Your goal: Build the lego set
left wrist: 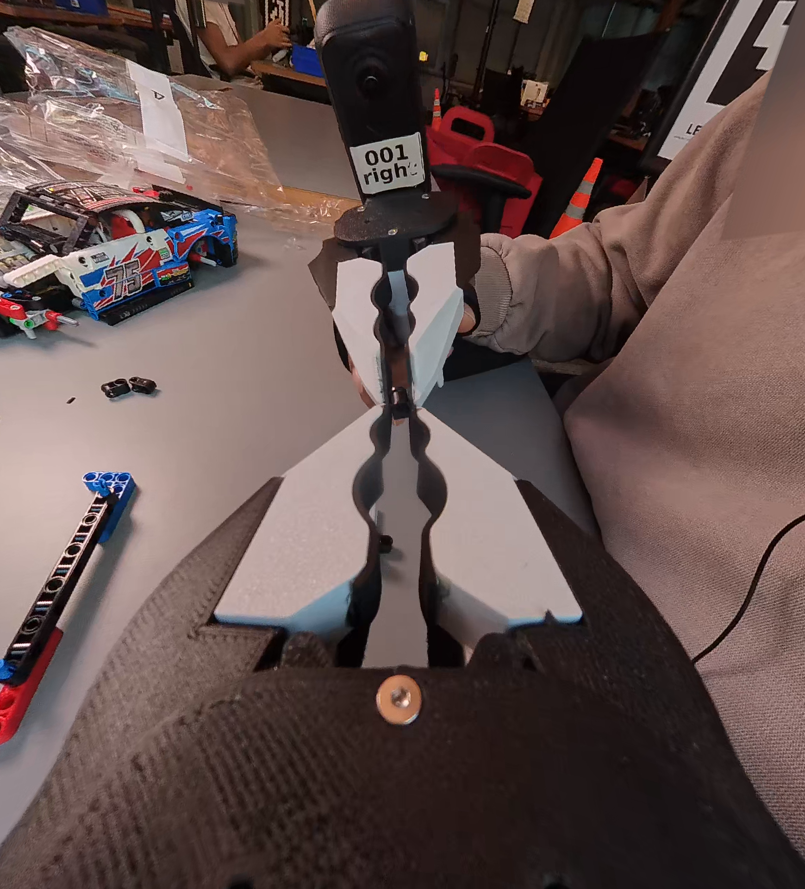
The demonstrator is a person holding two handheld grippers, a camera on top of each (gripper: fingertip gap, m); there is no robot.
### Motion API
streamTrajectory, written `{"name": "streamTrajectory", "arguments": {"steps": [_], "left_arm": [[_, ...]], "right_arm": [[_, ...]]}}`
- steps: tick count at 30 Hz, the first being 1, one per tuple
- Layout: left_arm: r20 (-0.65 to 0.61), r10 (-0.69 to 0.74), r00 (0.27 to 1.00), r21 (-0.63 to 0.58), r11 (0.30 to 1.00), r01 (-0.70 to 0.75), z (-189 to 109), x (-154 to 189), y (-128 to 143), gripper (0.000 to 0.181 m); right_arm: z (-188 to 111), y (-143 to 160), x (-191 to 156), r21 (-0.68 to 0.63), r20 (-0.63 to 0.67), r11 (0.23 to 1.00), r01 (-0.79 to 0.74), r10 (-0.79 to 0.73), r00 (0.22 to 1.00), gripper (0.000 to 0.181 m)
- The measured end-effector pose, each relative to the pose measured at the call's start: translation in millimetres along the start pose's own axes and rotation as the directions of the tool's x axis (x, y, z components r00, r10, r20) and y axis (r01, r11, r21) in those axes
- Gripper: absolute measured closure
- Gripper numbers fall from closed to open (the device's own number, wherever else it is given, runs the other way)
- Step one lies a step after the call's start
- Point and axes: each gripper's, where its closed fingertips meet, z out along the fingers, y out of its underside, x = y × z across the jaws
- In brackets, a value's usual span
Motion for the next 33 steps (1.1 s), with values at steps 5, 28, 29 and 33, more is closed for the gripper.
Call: {"name": "streamTrajectory", "arguments": {"steps": [5, 28, 29, 33], "left_arm": [[0.022, -0.022, 1.0, 0.016, 1.0, 0.021, -0.8, -5.0, -1.4, 0.175], [-0.034, -0.128, 0.991, 0.009, 0.992, 0.128, 2.4, -4.5, 3.9, 0.175], [-0.032, -0.126, 0.992, 0.007, 0.992, 0.126, 2.6, -4.5, 4.1, 0.175], [-0.039, -0.129, 0.991, -0.005, 0.992, 0.129, 3.6, -3.4, 6.1, 0.175]], "right_arm": [[-0.4, -2.1, 4.3, 0.012, -0.019, 1.0, 0.006, -0.006, 1.0, 0.176], [3.2, -5.9, 5.6, 0.073, -0.019, 0.997, 0.008, -0.007, 1.0, 0.173], [3.3, -5.8, 5.5, 0.073, -0.018, 0.997, 0.009, -0.008, 1.0, 0.173], [3.4, -5.5, 4.2, 0.072, -0.016, 0.997, 0.017, -0.016, 1.0, 0.174]]}}
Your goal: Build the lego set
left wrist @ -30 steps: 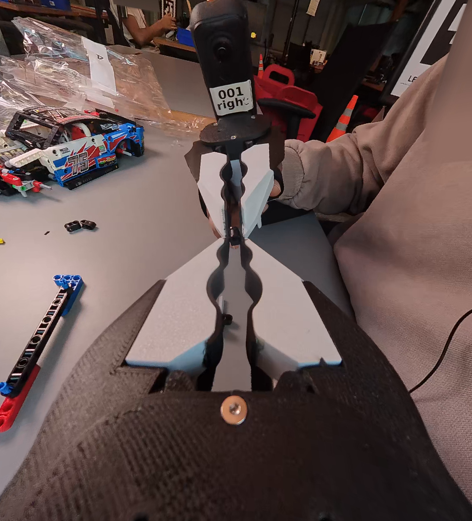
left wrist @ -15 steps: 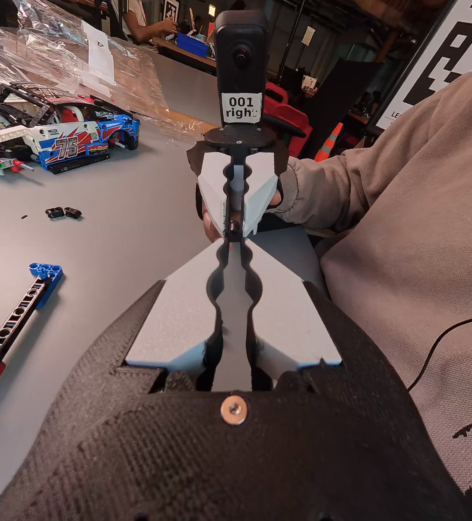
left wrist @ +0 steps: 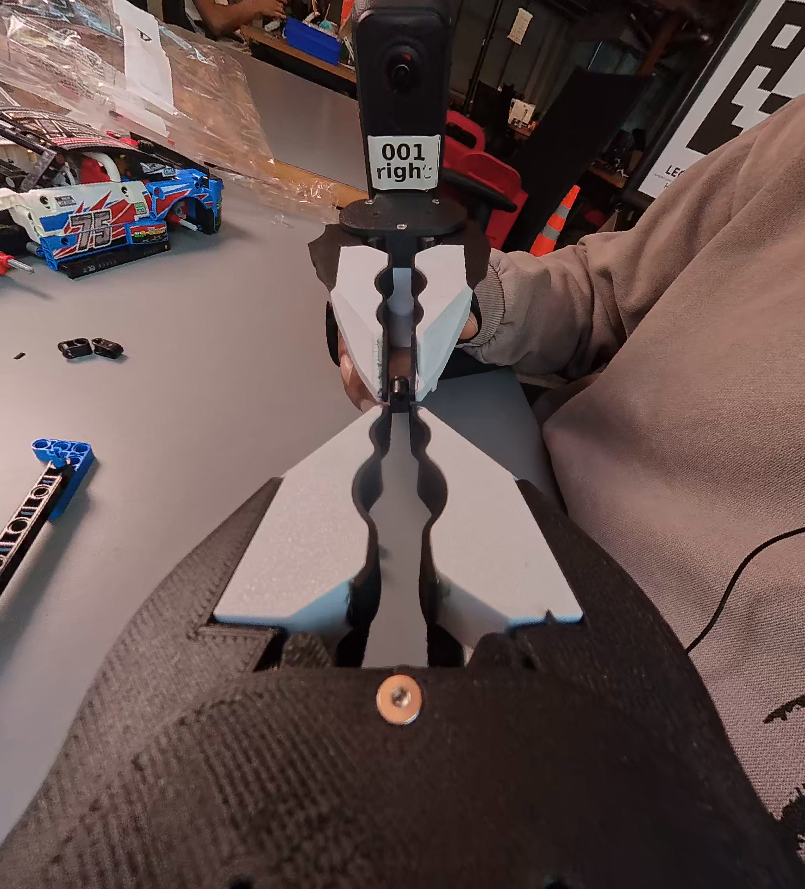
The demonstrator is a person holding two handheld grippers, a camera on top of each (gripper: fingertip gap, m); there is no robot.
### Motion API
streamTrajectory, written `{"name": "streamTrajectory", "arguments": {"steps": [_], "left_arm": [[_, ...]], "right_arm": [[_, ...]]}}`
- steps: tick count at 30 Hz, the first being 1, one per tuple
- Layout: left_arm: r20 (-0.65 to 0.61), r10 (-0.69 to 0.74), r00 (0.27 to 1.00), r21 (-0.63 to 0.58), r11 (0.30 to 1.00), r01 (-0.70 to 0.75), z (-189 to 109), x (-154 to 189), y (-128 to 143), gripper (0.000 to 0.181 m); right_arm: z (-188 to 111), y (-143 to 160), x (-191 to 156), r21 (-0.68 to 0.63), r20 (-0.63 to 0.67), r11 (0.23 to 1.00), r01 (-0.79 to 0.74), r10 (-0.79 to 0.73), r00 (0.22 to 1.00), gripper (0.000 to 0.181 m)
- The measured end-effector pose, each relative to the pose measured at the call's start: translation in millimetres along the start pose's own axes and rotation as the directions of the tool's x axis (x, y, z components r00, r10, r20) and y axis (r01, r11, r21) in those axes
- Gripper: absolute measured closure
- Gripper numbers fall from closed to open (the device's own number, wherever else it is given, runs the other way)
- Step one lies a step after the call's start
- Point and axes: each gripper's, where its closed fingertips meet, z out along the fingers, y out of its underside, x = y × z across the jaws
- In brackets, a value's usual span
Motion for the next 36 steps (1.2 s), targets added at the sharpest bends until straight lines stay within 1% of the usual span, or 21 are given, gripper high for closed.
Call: {"name": "streamTrajectory", "arguments": {"steps": [6, 10, 12, 15, 19, 24, 26, 27, 28, 30, 31, 32, 34, 36], "left_arm": [[-0.007, -0.006, 1.0, -0.001, 1.0, 0.006, 0.6, 0.7, 0.5, 0.175], [0.015, 0.003, 1.0, -0.012, 1.0, -0.003, -1.3, -3.6, 1.6, 0.174], [0.042, 0.024, 0.999, -0.077, 0.997, -0.021, -5.3, -10.4, 10.8, 0.163], [0.049, 0.038, 0.998, -0.209, 0.978, -0.027, -12.3, -17.3, 33.6, 0.154], [0.056, 0.101, 0.993, -0.354, 0.932, -0.075, -12.4, -21.7, 60.7, 0.154], [0.044, 0.186, 0.982, -0.458, 0.877, -0.146, -5.3, -20.3, 81.2, 0.159], [0.053, 0.218, 0.975, -0.459, 0.872, -0.17, -2.4, -21.8, 81.2, 0.164], [0.061, 0.23, 0.971, -0.456, 0.872, -0.178, -0.7, -23.0, 80.8, 0.172], [0.064, 0.242, 0.968, -0.455, 0.871, -0.188, 0.5, -23.3, 80.6, 0.175], [0.065, 0.259, 0.964, -0.456, 0.866, -0.203, 0.9, -24.1, 79.4, 0.175], [0.073, 0.257, 0.964, -0.435, 0.878, -0.201, 0.7, -24.7, 75.4, 0.175], [0.069, 0.229, 0.971, -0.392, 0.901, -0.185, 0.6, -22.7, 68.2, 0.175], [0.041, 0.122, 0.992, -0.253, 0.961, -0.108, -2.2, -16.7, 45.6, 0.175], [-0.018, 0.016, 1.0, -0.123, 0.992, -0.018, -8.7, -11.3, 24.4, 0.175]], "right_arm": [[0.2, 0.9, -1.0, -0.009, 0.005, 1.0, 0.007, -0.007, 1.0, 0.176], [-0.9, 0.3, 2.8, -0.011, -0.016, 1.0, 0.013, -0.013, 1.0, 0.176], [-3.9, -1.8, 5.4, -0.003, -0.023, 1.0, 0.007, -0.007, 1.0, 0.176], [-10.3, -4.0, 10.9, 0.008, -0.04, 1.0, -0.004, 0.004, 0.999, 0.176], [-15.6, -4.6, 12.9, 0.021, -0.037, 1.0, -0.023, 0.023, 0.999, 0.176], [-18.0, -3.8, 13.4, 0.022, -0.033, 0.999, -0.023, 0.024, 0.999, 0.176], [-18.2, -3.3, 13.3, 0.019, -0.032, 1.0, -0.02, 0.02, 0.999, 0.176], [-18.2, -2.6, 13.4, 0.014, -0.033, 1.0, -0.016, 0.016, 0.999, 0.176], [-18.2, -2.0, 13.6, 0.01, -0.035, 1.0, -0.011, 0.011, 0.999, 0.176], [-18.8, -1.7, 14.2, 0.004, -0.04, 1.0, 0.002, -0.002, 0.999, 0.176], [-20.0, -2.4, 14.7, 0.004, -0.044, 1.0, 0.01, -0.009, 0.999, 0.176], [-21.8, -3.8, 15.0, 0.006, -0.048, 1.0, 0.018, -0.018, 0.999, 0.176], [-26.9, -7.3, 13.5, 0.01, -0.044, 0.999, 0.044, -0.043, 0.998, 0.176], [-32.3, -7.4, 11.1, -0.012, -0.045, 0.995, 0.097, -0.098, 0.994, 0.176]]}}
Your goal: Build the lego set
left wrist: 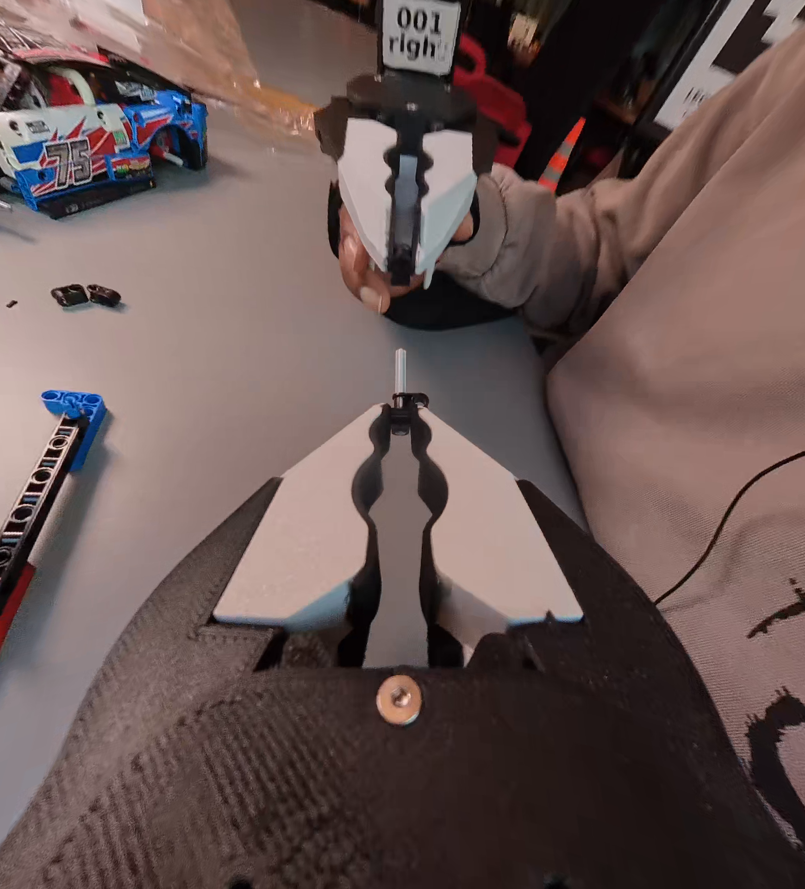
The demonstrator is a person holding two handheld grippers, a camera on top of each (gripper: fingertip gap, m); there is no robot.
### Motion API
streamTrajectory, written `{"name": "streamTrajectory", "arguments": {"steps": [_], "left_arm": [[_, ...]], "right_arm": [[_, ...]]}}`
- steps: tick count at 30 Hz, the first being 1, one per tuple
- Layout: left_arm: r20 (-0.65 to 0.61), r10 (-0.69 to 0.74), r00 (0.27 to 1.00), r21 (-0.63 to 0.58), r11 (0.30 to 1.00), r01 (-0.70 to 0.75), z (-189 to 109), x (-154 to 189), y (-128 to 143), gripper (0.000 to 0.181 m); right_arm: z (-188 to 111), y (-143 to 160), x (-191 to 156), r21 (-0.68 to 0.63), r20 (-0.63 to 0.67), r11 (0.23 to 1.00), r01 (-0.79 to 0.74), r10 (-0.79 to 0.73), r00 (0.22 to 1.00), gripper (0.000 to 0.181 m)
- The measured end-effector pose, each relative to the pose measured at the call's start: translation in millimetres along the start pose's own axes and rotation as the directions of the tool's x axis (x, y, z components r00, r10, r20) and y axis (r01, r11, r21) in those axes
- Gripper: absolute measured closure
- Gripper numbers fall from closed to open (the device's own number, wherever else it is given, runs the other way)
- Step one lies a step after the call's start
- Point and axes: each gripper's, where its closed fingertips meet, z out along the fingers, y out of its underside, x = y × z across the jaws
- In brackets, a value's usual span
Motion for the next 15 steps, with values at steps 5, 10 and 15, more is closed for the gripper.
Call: {"name": "streamTrajectory", "arguments": {"steps": [5, 10, 15], "left_arm": [[-0.072, -0.077, 0.994, 0.088, 0.993, 0.083, -6.4, 3.3, -13.1, 0.175], [-0.049, -0.067, 0.997, 0.048, 0.996, 0.069, 1.1, 3.5, -7.3, 0.175], [-0.046, -0.063, 0.997, 0.066, 0.996, 0.066, 0.7, 4.8, -10.8, 0.175]], "right_arm": [[0.6, 15.6, -6.7, -0.108, 0.005, 0.99, 0.094, -0.094, 0.996, 0.176], [5.1, 24.9, -7.5, -0.161, 0.017, 0.983, 0.089, -0.087, 0.996, 0.176], [6.5, 28.4, -8.0, -0.182, 0.026, 0.98, 0.08, -0.076, 0.997, 0.176]]}}
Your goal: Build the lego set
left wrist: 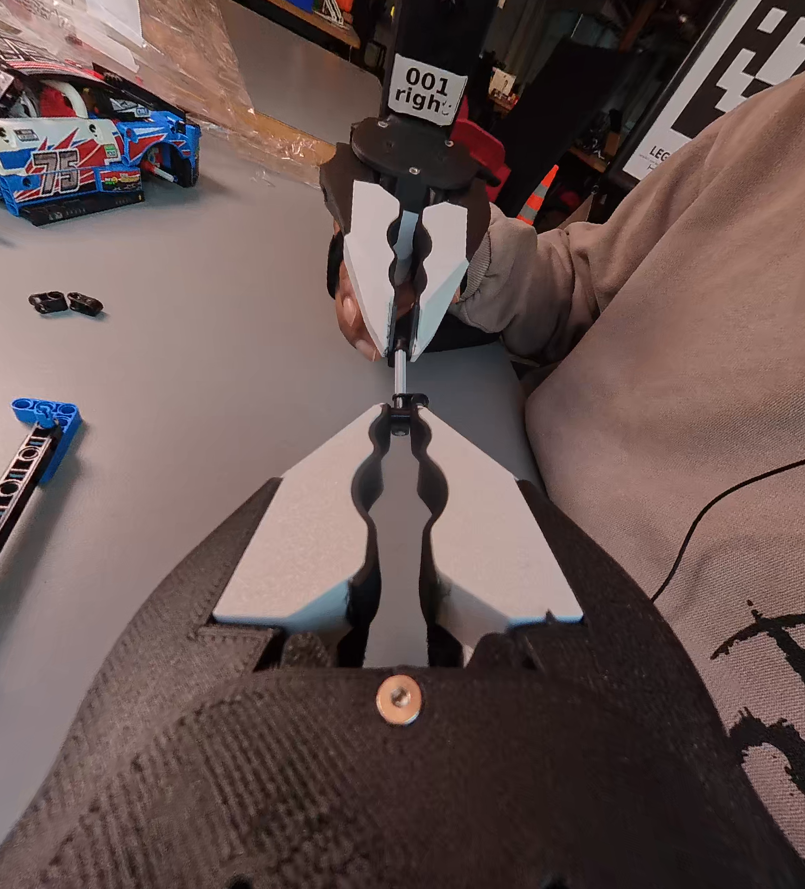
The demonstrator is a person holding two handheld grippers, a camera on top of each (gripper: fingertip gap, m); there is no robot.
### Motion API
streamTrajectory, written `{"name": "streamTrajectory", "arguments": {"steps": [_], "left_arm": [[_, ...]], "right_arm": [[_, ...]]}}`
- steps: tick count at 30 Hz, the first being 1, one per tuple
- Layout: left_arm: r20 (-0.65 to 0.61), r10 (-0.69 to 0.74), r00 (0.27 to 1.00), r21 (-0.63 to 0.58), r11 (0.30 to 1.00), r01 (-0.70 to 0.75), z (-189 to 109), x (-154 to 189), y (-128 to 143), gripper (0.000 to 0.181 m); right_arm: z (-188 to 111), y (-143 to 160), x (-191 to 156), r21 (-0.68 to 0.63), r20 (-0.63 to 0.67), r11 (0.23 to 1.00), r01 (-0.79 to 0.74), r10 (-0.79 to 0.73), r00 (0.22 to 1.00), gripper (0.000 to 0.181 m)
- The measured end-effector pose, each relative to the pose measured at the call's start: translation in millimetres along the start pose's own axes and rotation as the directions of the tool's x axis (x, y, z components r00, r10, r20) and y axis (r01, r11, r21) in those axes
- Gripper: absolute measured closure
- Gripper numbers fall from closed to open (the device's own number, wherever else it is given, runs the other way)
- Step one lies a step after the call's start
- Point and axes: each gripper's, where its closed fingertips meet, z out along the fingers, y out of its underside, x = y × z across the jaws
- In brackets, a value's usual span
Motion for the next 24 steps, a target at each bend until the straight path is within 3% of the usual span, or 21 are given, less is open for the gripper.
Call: {"name": "streamTrajectory", "arguments": {"steps": [7, 15, 20, 24], "left_arm": [[0.028, 0.032, 0.999, -0.045, 0.999, -0.031, 1.1, 0.2, 3.2, 0.175], [0.088, 0.082, 0.993, -0.195, 0.979, -0.064, 5.8, -2.6, 22.6, 0.175], [0.106, 0.061, 0.993, -0.177, 0.983, -0.042, 6.1, -8.8, 29.0, 0.175], [0.12, 0.072, 0.99, -0.102, 0.993, -0.06, 2.6, -11.1, 16.9, 0.175]], "right_arm": [[1.6, 2.2, -0.8, -0.015, 0.022, 1.0, -0.027, 0.027, 0.999, 0.176], [11.8, 26.8, -3.8, -0.195, 0.045, 0.981, -0.002, 0.011, 0.999, 0.176], [16.1, 35.9, 0.9, -0.244, 0.02, 0.97, -0.015, 0.021, 1.0, 0.176], [13.3, 22.8, 6.9, -0.16, 0.004, 0.986, -0.051, 0.053, 0.999, 0.176]]}}
